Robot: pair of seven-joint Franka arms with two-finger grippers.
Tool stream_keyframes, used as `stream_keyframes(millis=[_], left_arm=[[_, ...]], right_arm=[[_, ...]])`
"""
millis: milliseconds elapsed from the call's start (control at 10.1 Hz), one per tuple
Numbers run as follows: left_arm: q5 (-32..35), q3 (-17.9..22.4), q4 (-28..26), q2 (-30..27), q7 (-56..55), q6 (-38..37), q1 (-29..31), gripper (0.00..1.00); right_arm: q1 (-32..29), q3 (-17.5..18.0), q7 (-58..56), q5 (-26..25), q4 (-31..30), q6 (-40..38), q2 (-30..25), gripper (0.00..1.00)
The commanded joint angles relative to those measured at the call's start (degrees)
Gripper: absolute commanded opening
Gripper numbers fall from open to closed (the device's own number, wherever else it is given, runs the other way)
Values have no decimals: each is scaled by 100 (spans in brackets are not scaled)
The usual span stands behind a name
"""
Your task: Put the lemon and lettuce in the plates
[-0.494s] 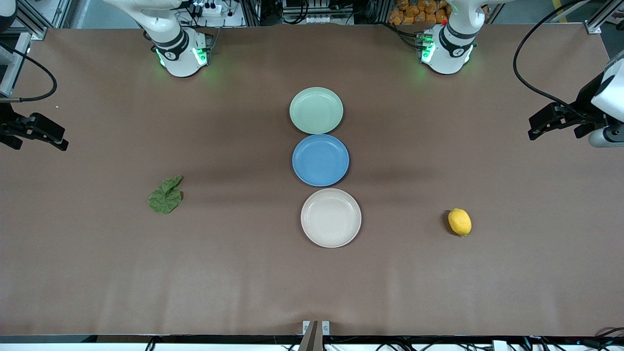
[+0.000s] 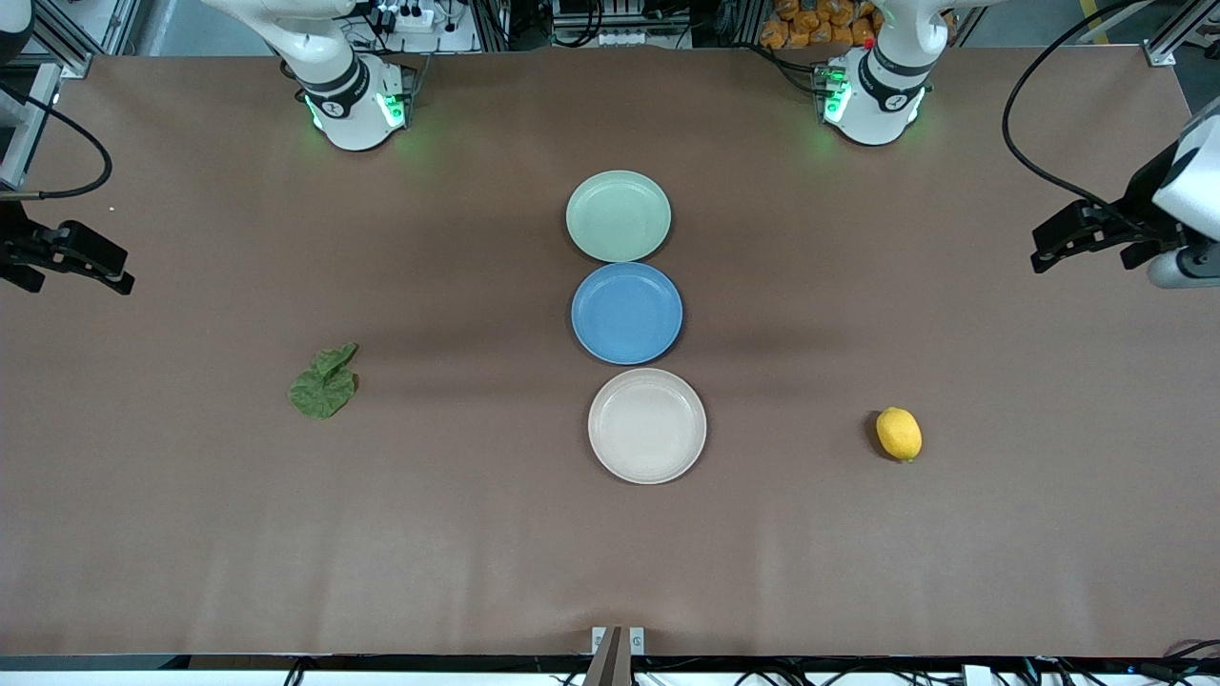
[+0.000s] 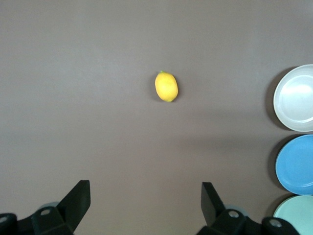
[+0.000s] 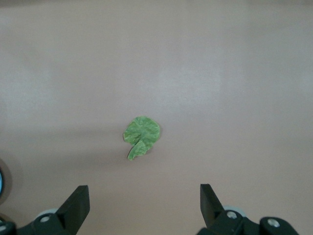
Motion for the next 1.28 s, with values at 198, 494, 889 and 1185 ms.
stream_keyframes(millis=[198,494,889,1185], left_arm=[[-91,19,16,1455,28,1020,-63,100],[-12,27,-2,2554,9,2310,-72,100],[6,36,7,3346,1,2965,-98,100],[6,45,-98,3576,-26,2965,-72,100]], right_arm=[[-33,20,-68,84,-202,45,-144,100],[-6,20,-68,84,-464,281,-108,100],[-6,20,-77,84,-870,678,-126,100],[3,20,-77,84,-1335,1151,-126,100]])
